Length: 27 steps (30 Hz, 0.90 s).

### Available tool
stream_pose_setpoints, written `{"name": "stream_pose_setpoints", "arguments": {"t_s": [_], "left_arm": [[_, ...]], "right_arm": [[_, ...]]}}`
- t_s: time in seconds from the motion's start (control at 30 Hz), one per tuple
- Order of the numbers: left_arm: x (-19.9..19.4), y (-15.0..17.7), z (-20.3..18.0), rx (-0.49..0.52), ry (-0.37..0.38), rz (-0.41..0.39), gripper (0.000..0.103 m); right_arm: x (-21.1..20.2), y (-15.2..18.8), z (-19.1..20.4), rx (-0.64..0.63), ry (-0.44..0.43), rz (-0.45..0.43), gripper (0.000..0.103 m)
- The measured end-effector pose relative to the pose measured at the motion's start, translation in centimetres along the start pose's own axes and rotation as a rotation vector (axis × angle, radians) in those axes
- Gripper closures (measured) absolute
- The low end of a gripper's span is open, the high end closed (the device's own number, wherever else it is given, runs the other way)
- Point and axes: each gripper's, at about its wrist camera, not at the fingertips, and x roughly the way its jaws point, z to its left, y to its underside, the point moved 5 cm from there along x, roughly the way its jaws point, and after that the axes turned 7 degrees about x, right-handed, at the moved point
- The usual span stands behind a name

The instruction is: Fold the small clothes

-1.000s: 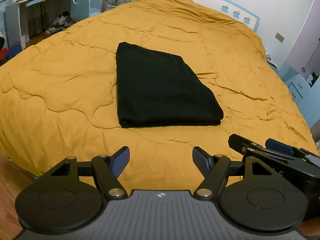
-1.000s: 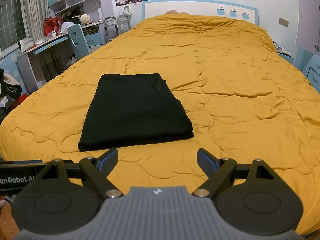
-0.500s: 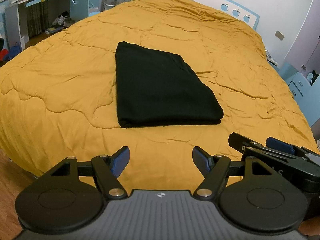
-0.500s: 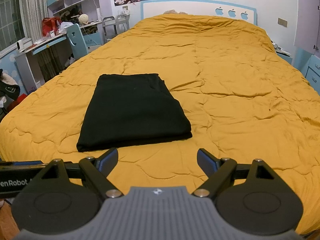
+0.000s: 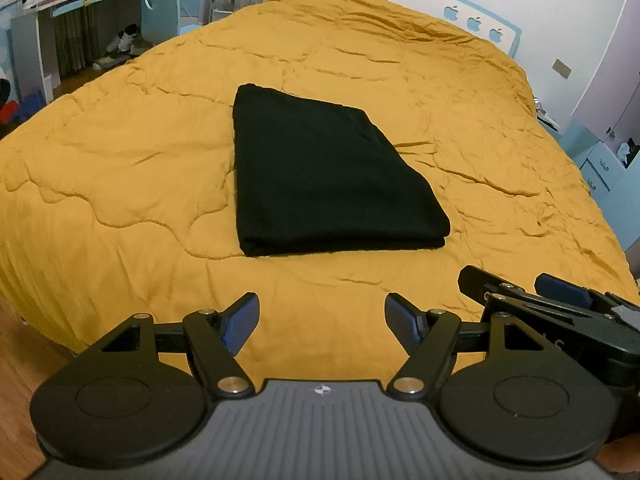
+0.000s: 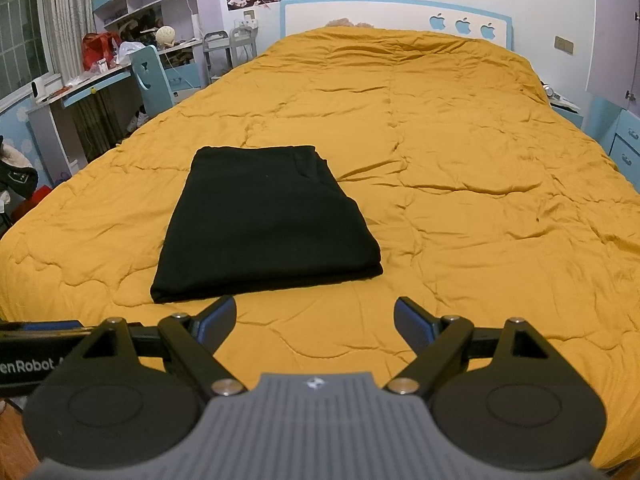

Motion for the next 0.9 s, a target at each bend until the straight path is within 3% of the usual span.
{"name": "stream_pose_setpoints", "arguments": {"t_s": [0.9], "left_arm": [[0.30, 0.10, -0.15, 0.015, -0.013, 0.014, 0.018]], "right_arm": [[0.12, 0.23, 0.24, 0.004, 0.020, 0.004, 0.021]]}}
